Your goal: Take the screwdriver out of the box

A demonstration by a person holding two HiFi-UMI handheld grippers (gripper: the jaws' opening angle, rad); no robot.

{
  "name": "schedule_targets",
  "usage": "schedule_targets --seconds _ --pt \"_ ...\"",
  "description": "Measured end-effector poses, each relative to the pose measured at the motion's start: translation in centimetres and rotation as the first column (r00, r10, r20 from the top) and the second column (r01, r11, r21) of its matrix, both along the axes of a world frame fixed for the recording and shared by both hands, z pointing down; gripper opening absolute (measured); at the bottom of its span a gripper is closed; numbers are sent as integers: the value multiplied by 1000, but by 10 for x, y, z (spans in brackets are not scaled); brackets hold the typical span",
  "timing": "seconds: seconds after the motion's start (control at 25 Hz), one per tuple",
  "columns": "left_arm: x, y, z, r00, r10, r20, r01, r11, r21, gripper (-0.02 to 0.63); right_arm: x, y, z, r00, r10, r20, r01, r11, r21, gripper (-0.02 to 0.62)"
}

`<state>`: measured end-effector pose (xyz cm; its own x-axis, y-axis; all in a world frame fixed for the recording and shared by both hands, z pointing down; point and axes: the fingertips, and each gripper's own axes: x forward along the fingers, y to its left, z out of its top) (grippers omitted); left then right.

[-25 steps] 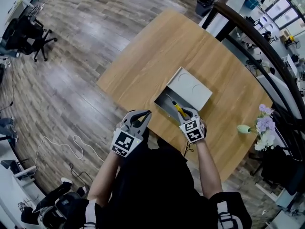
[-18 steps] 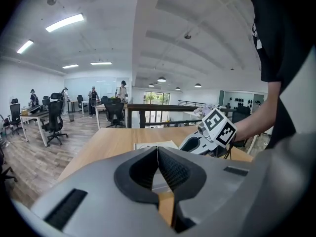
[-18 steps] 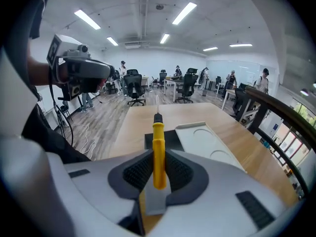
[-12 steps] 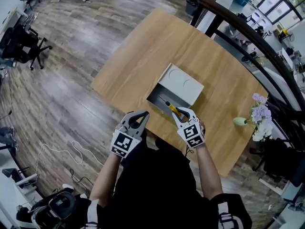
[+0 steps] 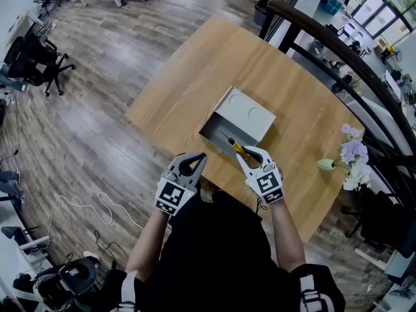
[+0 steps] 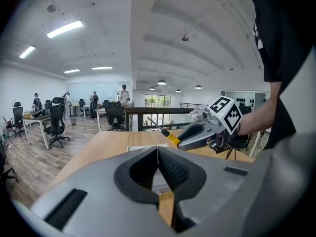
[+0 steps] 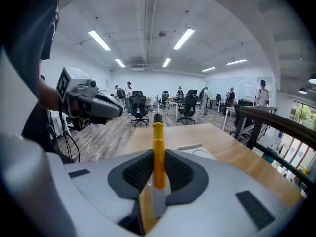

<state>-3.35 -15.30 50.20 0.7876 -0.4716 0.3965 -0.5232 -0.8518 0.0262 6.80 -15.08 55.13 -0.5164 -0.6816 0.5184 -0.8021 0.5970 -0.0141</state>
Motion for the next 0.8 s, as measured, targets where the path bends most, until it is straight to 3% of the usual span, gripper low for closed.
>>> schedule_targets --seconds 0.8 --pt "13 26 4 999 -36 17 36 999 14 23 4 19 -8 997 -69 44 66 996 66 84"
